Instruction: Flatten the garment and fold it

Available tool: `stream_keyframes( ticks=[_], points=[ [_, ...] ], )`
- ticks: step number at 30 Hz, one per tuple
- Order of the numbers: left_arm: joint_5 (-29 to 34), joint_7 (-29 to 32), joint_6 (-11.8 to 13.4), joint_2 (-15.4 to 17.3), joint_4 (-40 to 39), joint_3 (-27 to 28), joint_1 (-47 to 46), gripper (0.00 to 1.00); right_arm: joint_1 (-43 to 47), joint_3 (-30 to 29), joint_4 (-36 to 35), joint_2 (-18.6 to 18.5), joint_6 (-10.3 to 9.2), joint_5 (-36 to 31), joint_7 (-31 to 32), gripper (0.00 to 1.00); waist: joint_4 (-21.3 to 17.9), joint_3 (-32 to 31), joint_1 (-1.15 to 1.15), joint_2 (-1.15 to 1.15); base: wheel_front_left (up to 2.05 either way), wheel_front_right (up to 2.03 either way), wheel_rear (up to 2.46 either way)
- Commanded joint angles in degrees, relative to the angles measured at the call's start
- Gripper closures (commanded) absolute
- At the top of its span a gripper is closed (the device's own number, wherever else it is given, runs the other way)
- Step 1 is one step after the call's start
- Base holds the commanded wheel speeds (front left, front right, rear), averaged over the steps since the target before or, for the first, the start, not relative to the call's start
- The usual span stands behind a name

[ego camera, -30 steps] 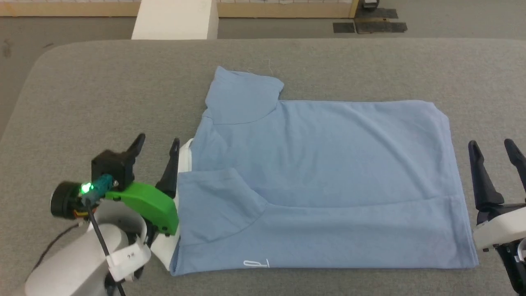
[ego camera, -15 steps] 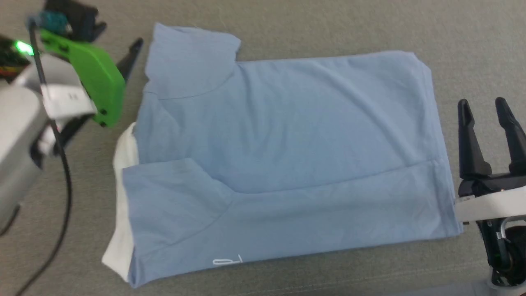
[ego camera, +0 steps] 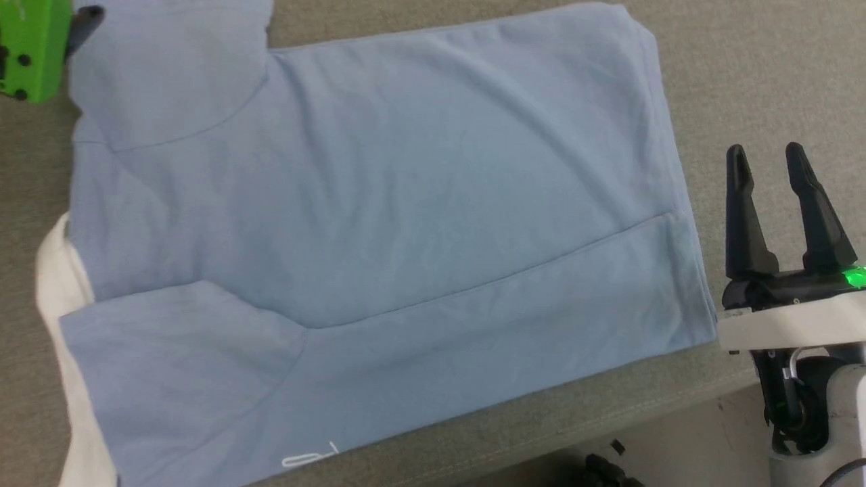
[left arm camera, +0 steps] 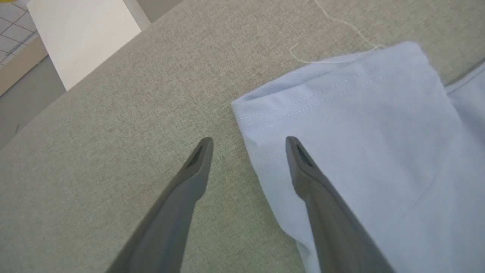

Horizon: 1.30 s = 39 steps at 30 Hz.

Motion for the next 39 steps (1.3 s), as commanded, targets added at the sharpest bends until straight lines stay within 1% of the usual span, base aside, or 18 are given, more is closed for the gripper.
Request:
stream_keyframes(
  ticks=[1, 6, 10, 11, 12, 13, 16, 20, 23, 24, 27, 32, 36, 39],
  points=[
    [-0.5, 0.7, -0.4, 1.0, 0.4, -0.2, -1.4, 0.00, -1.0, 0.1, 0.4, 0.4, -0.09, 0.0, -0.7, 0.00, -3.3, 3.6, -0.01, 0.00, 0.00, 0.00, 0.00],
    [-0.8, 1.9, -0.5, 1.7, 2.0, -0.2, -2.1, 0.00, -1.4, -0.3, 1.6, 0.8, -0.09, -0.3, -1.3, 0.00, -3.6, 4.6, -0.01, 0.00, 0.00, 0.00, 0.00],
    [-0.7, 1.8, -0.5, 1.6, 2.6, -0.5, -1.8, 0.00, -1.7, -1.3, 2.4, 1.0, -0.09, -0.9, -1.4, 0.00, -3.4, 5.0, -0.01, 0.00, 0.00, 0.00, 0.00],
    [-0.7, 1.9, -0.5, 1.5, 2.6, -0.7, -1.8, 0.25, -1.7, -1.5, 2.6, 1.0, -0.09, -0.9, -1.4, 0.00, -3.3, 5.1, -0.01, 0.00, 0.00, 0.00, 0.00],
    [-0.5, 1.8, -0.6, 1.3, 2.5, -0.9, -1.8, 0.89, -1.8, -1.5, 2.7, 1.0, -0.09, -1.0, -1.3, 0.00, -3.2, 5.1, -0.01, 0.00, 0.00, 0.00, 0.00],
    [-0.6, 2.0, -0.8, 1.2, 2.4, -1.2, -1.7, 1.00, -1.8, -1.6, 2.8, 1.0, -0.09, -1.1, -1.2, 0.00, -3.0, 5.1, -0.01, 0.00, 0.00, 0.00, 0.00],
    [-0.7, 1.2, -1.1, 0.7, 2.3, -1.4, -1.9, 1.00, -1.9, -1.7, 3.0, 1.1, -0.09, -1.6, -0.7, 0.00, -2.3, 4.7, -0.01, 0.00, 0.00, 0.00, 0.00],
    [1.0, -2.8, -1.3, -0.6, 2.5, -1.4, -2.5, 1.00, -2.5, -1.6, 2.5, 0.9, -0.09, -2.1, 0.9, 0.00, -0.9, 3.1, -0.01, 0.00, 0.00, 0.00, 0.00],
    [2.3, -6.3, -1.4, -2.1, 2.6, -1.5, -2.9, 1.00, -2.9, -2.0, 2.0, -1.0, -0.09, -2.0, 3.8, 0.00, 0.7, 1.6, -0.01, 0.00, 0.00, 0.00, 0.00],
    [2.9, -9.7, -1.7, -4.2, 2.0, -1.9, -2.9, 1.00, -3.8, -2.1, 1.3, -5.2, -0.09, -1.1, 9.4, 0.00, 3.2, -0.2, -0.01, 0.00, 0.00, 0.00, 0.00],
    [3.4, -12.6, -1.9, -5.7, 0.5, -2.6, -2.9, 1.00, -5.2, -1.3, 1.4, -11.1, -0.09, 0.3, 17.6, 0.00, 5.9, -1.2, -0.01, 0.00, 0.00, 0.00, 0.00],
    [3.6, -16.6, -2.0, -6.9, -4.2, -3.5, -2.4, 1.00, -11.4, 2.2, 2.7, -22.5, -0.09, 6.1, 32.1, 0.00, 9.9, -1.5, -0.01, 0.00, 0.00, 0.00, 0.00],
    [3.2, -18.6, -1.8, -7.4, -9.2, -3.2, -1.9, 1.00, -18.4, 7.6, 5.2, -31.7, -0.09, 10.2, 39.2, 0.00, 12.9, -0.4, -0.01, 0.00, 0.00, 0.00, 0.00],
    [3.3, -19.5, -0.7, -7.6, -12.9, -2.8, -1.5, 1.00, -23.8, 11.9, 7.8, -36.4, -0.09, 13.0, 42.5, 0.00, 14.8, 0.8, -0.01, 0.00, 0.00, 0.00, 0.00]
  ],
)
